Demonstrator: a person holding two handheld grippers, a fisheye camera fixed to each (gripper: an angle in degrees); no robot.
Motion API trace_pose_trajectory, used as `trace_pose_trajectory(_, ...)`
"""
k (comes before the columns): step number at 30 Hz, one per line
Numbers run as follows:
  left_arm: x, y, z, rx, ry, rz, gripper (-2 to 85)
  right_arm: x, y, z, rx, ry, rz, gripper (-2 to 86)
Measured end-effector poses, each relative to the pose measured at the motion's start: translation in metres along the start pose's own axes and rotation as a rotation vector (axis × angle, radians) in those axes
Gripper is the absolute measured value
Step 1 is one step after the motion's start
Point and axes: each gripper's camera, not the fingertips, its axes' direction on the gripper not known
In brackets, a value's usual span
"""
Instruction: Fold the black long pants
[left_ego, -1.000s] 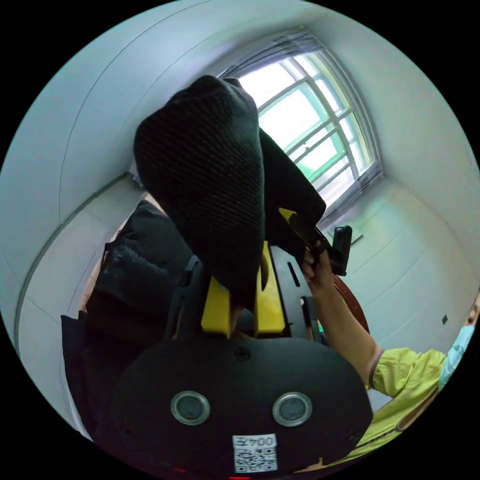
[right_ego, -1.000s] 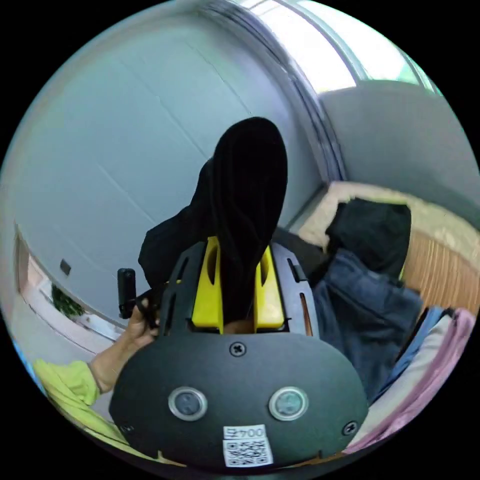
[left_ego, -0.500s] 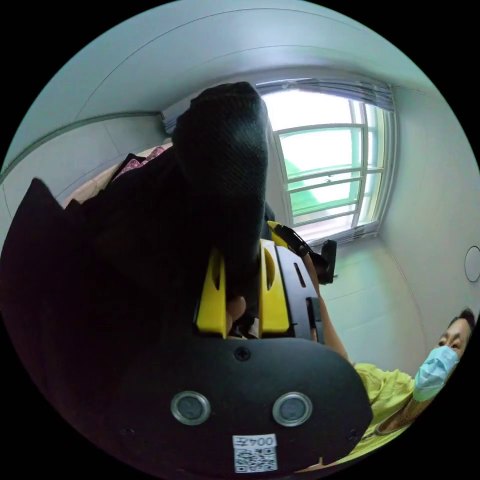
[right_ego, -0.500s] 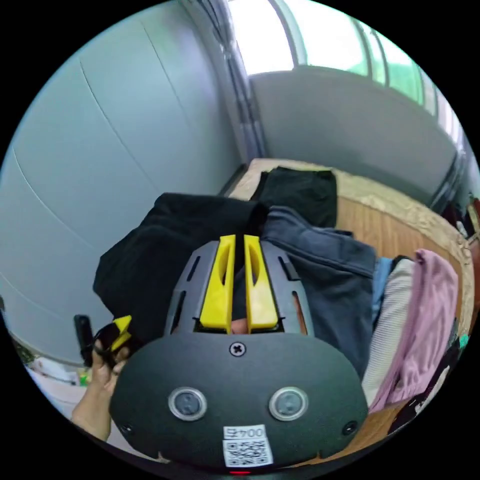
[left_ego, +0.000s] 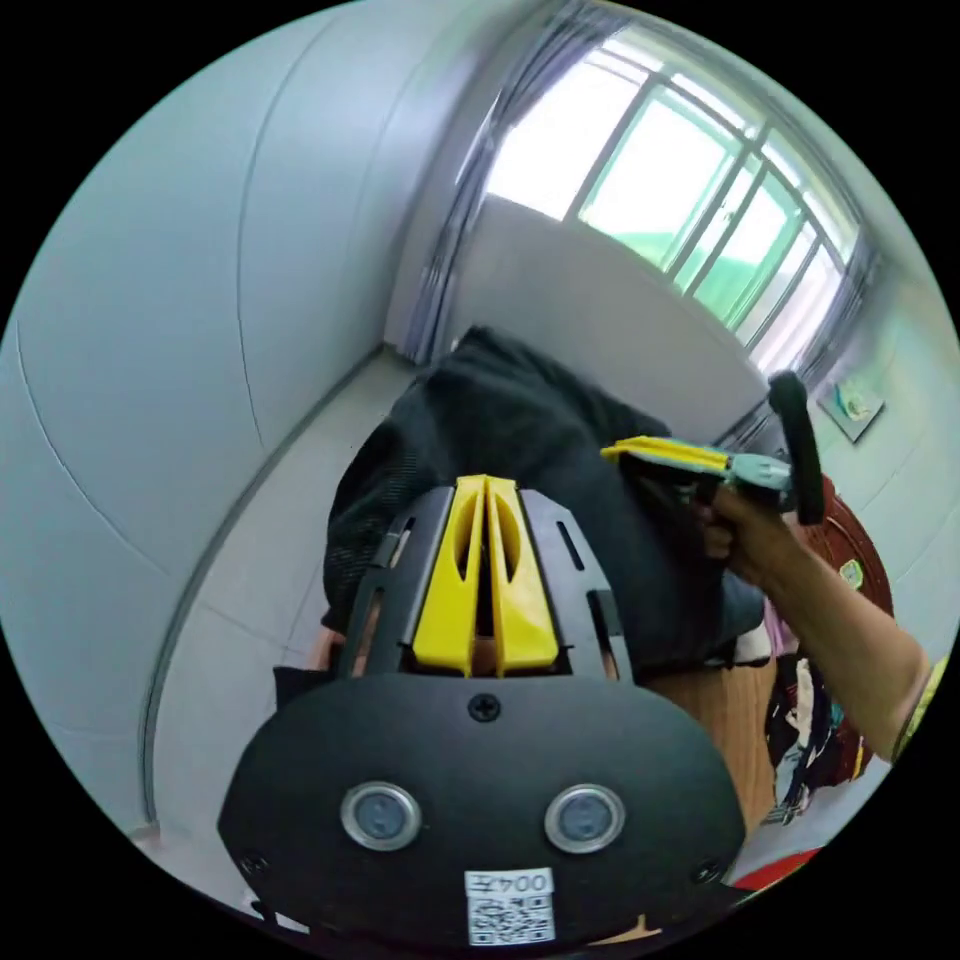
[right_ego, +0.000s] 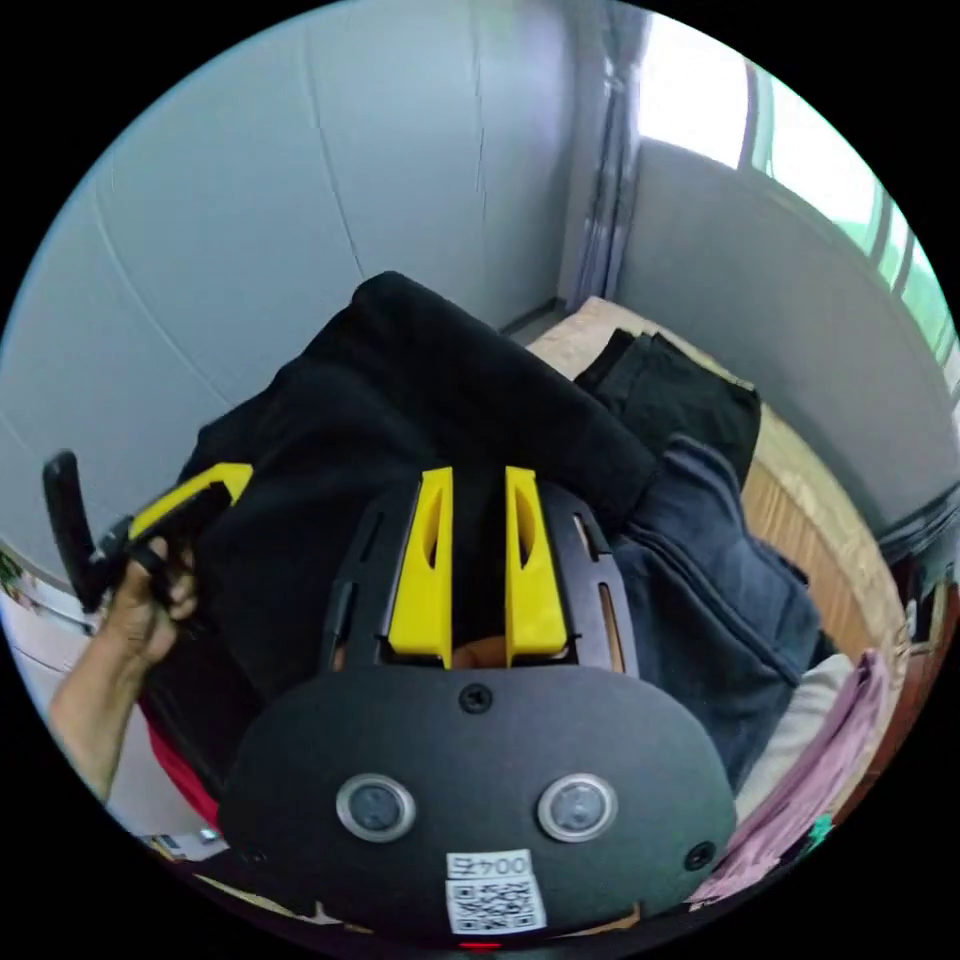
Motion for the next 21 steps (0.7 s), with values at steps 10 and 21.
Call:
trace_pose_trajectory(10,0.026,0.118,-0.046,0.175,0.156,0.095,0.1,0.003,0.120,-0.102,0.355,-0.107,-0.014,-0.3)
trace_pose_trajectory(21,0.205,0.552,0.026,-0.528,0.060,0.598,0.3,0.042,0.582,-0.112,-0.417,0.162,0.393,-0.7)
